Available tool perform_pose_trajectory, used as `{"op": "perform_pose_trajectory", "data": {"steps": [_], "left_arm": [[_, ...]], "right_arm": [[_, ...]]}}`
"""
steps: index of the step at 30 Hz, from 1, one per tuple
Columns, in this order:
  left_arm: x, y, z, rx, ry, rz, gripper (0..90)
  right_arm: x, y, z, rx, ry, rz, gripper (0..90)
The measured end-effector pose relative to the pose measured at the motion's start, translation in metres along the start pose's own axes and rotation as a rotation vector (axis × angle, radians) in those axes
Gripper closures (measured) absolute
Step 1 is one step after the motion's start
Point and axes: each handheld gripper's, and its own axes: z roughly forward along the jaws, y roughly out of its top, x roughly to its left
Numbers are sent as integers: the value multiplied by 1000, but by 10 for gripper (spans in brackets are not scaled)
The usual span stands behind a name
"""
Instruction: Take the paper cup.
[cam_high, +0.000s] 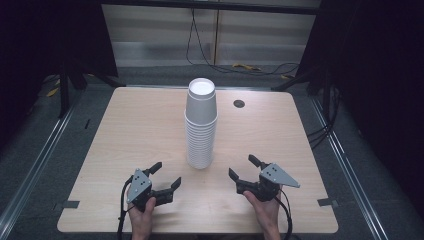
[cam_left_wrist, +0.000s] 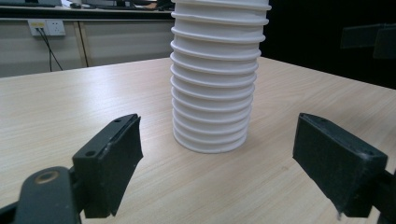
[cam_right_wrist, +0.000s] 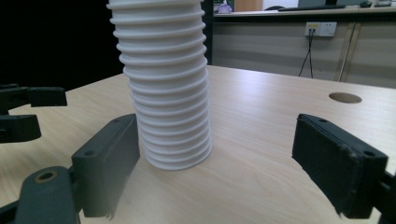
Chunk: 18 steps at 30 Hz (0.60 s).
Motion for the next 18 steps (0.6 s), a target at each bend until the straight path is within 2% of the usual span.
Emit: {"op": "perform_pose_trajectory", "data": {"steps": [8,18], "left_arm": [[0,0,0,-4,-1,-1,155],[0,0,0,-3,-5,-6,154]], "right_arm": [[4,20,6,-9,57,-38,137],[10,37,13,-11,116,-48,158]]}}
